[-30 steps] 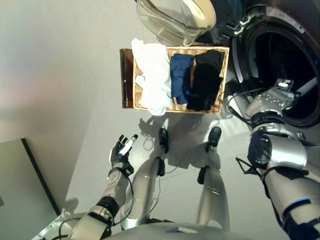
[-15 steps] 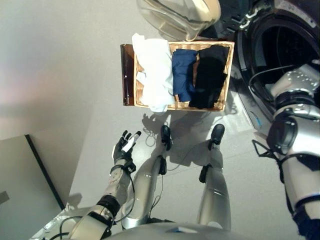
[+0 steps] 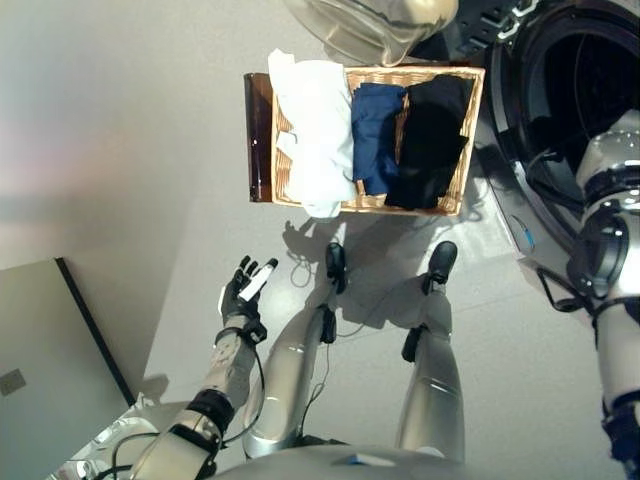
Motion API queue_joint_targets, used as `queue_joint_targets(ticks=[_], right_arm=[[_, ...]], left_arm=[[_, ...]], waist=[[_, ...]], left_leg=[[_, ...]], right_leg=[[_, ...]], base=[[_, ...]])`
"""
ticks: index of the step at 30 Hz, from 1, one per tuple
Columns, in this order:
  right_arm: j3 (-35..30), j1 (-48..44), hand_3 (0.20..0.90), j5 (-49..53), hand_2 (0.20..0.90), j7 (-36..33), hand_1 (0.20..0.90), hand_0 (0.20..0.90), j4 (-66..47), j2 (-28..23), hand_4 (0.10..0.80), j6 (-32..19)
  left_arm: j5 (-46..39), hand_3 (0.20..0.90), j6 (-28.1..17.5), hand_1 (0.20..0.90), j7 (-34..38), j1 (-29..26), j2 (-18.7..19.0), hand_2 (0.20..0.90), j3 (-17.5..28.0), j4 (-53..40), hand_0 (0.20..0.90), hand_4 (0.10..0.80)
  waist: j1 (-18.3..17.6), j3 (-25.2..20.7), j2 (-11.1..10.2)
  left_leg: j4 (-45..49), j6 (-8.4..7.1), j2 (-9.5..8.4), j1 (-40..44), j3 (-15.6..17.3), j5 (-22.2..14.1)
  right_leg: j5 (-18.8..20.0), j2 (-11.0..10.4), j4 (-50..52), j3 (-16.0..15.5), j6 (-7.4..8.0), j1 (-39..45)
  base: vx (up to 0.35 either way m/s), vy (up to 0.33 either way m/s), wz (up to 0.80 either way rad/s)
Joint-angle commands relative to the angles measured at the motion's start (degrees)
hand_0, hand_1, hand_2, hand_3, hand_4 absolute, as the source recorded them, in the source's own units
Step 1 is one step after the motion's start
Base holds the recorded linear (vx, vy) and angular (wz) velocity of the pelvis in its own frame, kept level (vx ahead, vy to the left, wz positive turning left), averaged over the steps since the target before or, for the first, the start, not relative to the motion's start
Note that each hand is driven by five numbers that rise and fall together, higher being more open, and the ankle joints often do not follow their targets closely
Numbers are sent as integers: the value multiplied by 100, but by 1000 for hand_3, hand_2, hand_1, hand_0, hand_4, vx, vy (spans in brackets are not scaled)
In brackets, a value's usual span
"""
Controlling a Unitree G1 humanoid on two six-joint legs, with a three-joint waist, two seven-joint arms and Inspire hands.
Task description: Pick up the clothes and place them into the washing machine
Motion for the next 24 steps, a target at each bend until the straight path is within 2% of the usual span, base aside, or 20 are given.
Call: queue_joint_targets(ticks=[1, 9, 16, 18, 19, 20, 22, 23, 24], right_arm=[[911, -845, 900, -696, 900, -171, 900, 900, -567, -781, 800, -277], [801, -709, 900, -828, 900, -373, 900, 900, -664, -638, 800, -267], [965, -795, 900, -1512, 900, -928, 900, 900, -510, -643, 800, -38], [1218, -832, 900, -2247, 900, -1296, 900, 900, -314, -684, 800, 344], [1224, -848, 900, -2275, 900, -1324, 900, 900, -324, -683, 800, 358], [1412, -862, 900, -2762, 900, -1477, 900, 900, -209, -696, 800, 656], [2006, -954, 900, -4113, 900, -1813, 900, 900, 327, -771, 800, 1588], [2025, -987, 900, -4121, 900, -1815, 900, 900, 335, -773, 800, 1601], [2227, -1073, 900, -4530, 900, -1981, 900, 900, 497, -786, 800, 1908]], left_arm=[[114, 900, -379, 900, 213, 304, 479, 900, -209, -394, 900, 800], [105, 900, -396, 900, 307, 262, 525, 900, -136, -433, 900, 800], [166, 900, -406, 900, 399, 268, 570, 900, -120, -494, 900, 800], [222, 900, -404, 900, 436, 277, 615, 900, -132, -590, 900, 800], [224, 900, -403, 900, 440, 278, 609, 900, -130, -600, 900, 800], [255, 900, -394, 900, 458, 285, 627, 900, -137, -632, 900, 800], [373, 900, -396, 900, 509, 244, 721, 900, -110, -772, 900, 800], [374, 900, -394, 900, 512, 238, 712, 900, -105, -778, 900, 800], [380, 900, -400, 900, 531, 217, 734, 900, -95, -833, 900, 800]], waist=[[202, -165, 435], [191, -192, 397], [205, -223, 385], [217, -237, 354], [213, -229, 360], [223, -233, 351], [252, -228, 316], [247, -220, 323], [248, -217, 307]], left_leg=[[-1298, -708, 343, 481, -412, 626], [-1298, -708, 343, 490, -421, 640], [-1298, -708, 327, 508, -432, 632], [-1298, -715, 316, 526, -430, 600], [-1298, -710, 315, 506, -428, 642], [-1298, -710, 310, 504, -428, 647], [-1298, -711, 301, 504, -433, 645], [-1298, -707, 300, 481, -433, 681], [-1298, -704, 296, 471, -437, 695]], right_leg=[[-799, 185, 795, -91, 301, 375], [-777, 199, 725, -92, 294, 426], [-770, 199, 686, -115, 296, 480], [-792, 199, 683, -119, 302, 507], [-755, 198, 680, -119, 295, 488], [-748, 197, 672, -121, 295, 497], [-745, 194, 664, -142, 293, 523], [-711, 194, 658, -141, 287, 503], [-701, 200, 655, -150, 284, 510]], base=[[-43, -7, 0], [-5, -1, 0], [0, 0, 0], [-6, -1, 3], [0, 0, 0], [-44, -3, 2], [-16, -4, 0], [0, 0, 0], [-34, -11, 2]])
